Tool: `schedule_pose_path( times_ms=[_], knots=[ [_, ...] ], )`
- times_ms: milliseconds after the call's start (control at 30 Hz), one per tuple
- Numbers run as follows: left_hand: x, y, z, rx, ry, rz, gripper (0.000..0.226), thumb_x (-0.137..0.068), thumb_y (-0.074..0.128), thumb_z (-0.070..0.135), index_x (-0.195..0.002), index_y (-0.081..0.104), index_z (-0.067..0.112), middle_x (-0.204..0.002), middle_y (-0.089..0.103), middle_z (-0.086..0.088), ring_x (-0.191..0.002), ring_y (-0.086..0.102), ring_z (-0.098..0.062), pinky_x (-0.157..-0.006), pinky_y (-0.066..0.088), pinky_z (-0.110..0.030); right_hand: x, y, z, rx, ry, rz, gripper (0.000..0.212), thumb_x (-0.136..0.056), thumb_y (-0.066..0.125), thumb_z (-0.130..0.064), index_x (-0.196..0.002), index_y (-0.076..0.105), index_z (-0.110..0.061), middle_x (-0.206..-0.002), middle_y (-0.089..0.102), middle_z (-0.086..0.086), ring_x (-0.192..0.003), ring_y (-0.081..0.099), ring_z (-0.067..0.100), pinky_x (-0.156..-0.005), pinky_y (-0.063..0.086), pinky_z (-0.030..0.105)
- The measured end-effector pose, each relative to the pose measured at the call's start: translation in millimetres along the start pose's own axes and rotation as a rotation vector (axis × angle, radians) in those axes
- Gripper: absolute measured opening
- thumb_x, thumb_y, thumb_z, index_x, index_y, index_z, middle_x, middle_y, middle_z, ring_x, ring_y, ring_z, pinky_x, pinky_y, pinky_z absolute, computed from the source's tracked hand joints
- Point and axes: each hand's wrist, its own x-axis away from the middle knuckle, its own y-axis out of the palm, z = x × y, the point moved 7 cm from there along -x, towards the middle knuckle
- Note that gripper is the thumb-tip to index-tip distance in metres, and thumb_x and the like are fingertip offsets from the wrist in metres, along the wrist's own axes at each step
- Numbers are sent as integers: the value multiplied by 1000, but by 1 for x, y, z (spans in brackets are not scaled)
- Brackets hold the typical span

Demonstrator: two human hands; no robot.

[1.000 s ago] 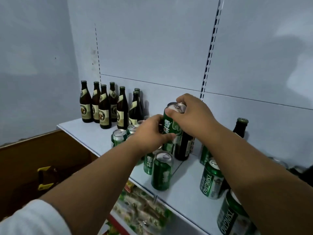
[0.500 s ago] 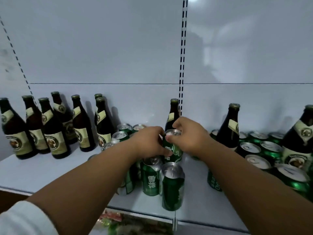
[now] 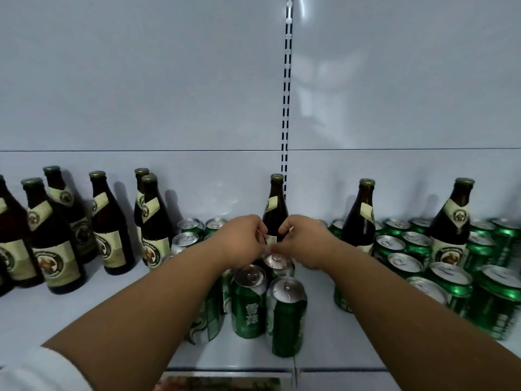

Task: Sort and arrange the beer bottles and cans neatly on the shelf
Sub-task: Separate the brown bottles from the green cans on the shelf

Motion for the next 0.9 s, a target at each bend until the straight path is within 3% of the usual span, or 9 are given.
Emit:
schedule_pose_path(
  times_ms=[100, 200, 300, 433, 500, 600, 700, 800, 900],
  knots=[
    [-7, -3, -4, 72, -28, 37, 29, -86, 57, 13, -114, 58, 23, -103, 66, 4, -94, 63, -16, -84, 54, -34, -18, -29, -7, -62, 43, 251, 49, -80, 73, -49, -115, 52, -20, -109, 62, 2, -96, 62, 21, -84, 54, 40],
    [-16, 2, -5, 111, -52, 30, 33, -85, 57, 13, -116, 54, 24, -104, 64, 3, -91, 64, -17, -81, 55, -35, -42, -31, -17, -94, 6, 308, 60, -86, 67, -45, -131, 45, -13, -127, 57, 10, -113, 58, 29, -93, 49, 40],
    [-26, 6, -3, 163, -69, 39, 30, -87, 56, 13, -115, 51, 23, -102, 64, 1, -88, 64, -20, -76, 56, -39, -61, -14, -16, -200, 4, 212, 39, -92, 62, -37, -122, 51, -14, -116, 64, 8, -102, 61, 25, -86, 48, 36],
    [-33, 9, -5, 326, -108, 113, 30, -92, 51, 12, -121, 49, 21, -101, 63, 2, -88, 65, -22, -74, 55, -39, -67, -29, -5, -117, -32, 298, 25, -94, 59, -35, -108, 55, -15, -102, 65, 5, -96, 62, 26, -79, 48, 35],
    [-34, 10, 0, 388, -94, 129, 40, -90, 62, 15, -127, 46, 22, -110, 60, 3, -95, 64, -20, -81, 57, -39, -62, -57, -9, -114, -66, 384, 24, -94, 59, -40, -102, 53, -18, -93, 61, 0, -91, 61, 25, -72, 45, 33],
    [-34, -1, 21, 442, -29, 209, 72, -80, 79, 34, -138, 38, 29, -126, 54, 11, -112, 56, -9, -90, 50, -27, -45, -115, -37, -195, -147, 548, 31, -89, 61, -49, -97, 49, -22, -84, 57, -7, -79, 58, 19, -65, 42, 31],
    [-30, -20, 53, 506, 52, 359, 74, -70, 85, 42, -129, 41, 37, -114, 62, 17, -100, 63, 0, -83, 54, -25, -25, -161, -72, -388, -245, 645, 39, -82, 66, -55, -94, 48, -23, -85, 60, -6, -75, 60, 14, -63, 47, 31],
    [-15, -33, 71, 580, 44, 486, 55, -71, 85, 34, -110, 47, 31, -97, 68, 9, -82, 68, -2, -72, 60, -31, -20, -160, -102, -564, -336, 396, 35, -82, 70, -46, -96, 51, -21, -89, 63, -2, -79, 63, 14, -67, 51, 31],
    [14, -38, 73, 652, 37, 472, 48, -72, 81, 20, -109, 51, 30, -90, 70, 2, -81, 70, -10, -75, 60, -39, -18, -139, -124, -839, -389, -30, 23, -87, 70, -27, -103, 59, -15, -96, 72, 12, -92, 70, 29, -86, 57, 46]
  ],
)
